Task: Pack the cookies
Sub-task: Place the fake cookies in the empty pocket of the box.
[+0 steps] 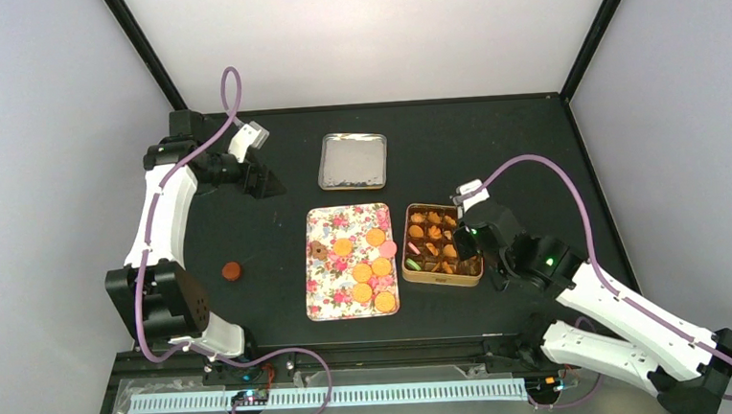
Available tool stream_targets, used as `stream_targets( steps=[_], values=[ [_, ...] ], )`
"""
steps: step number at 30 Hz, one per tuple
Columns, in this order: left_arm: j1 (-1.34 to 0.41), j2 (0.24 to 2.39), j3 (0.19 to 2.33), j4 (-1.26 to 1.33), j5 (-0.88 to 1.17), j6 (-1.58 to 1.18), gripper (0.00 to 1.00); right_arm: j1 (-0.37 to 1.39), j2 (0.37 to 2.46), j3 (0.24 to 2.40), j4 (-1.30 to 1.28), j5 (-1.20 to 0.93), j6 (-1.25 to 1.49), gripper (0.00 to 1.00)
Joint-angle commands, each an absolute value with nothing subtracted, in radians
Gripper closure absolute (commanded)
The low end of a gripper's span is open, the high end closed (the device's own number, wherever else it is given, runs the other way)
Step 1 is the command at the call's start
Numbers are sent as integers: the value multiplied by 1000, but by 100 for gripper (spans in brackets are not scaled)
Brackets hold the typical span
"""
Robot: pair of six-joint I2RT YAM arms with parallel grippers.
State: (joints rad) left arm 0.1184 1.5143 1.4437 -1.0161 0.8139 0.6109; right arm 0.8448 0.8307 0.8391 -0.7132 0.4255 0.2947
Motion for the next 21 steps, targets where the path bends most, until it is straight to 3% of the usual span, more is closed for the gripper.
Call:
stream_targets(
  steps=[1, 6, 16, 21],
  values=[
    [125, 1516, 1474, -1035, 838, 633, 1, 842, 820, 831, -698, 457, 263, 96],
    [124, 1513, 1476, -1035, 838, 634, 1, 841, 818, 828, -679, 460, 224, 92],
    [125, 1508, 1482, -1038, 837, 635, 1, 841, 809, 822, -678, 429, 217, 73],
    [125, 1504, 1485, -1039, 842, 638, 1, 842, 799, 822, -678, 429, 217, 71]
  ],
)
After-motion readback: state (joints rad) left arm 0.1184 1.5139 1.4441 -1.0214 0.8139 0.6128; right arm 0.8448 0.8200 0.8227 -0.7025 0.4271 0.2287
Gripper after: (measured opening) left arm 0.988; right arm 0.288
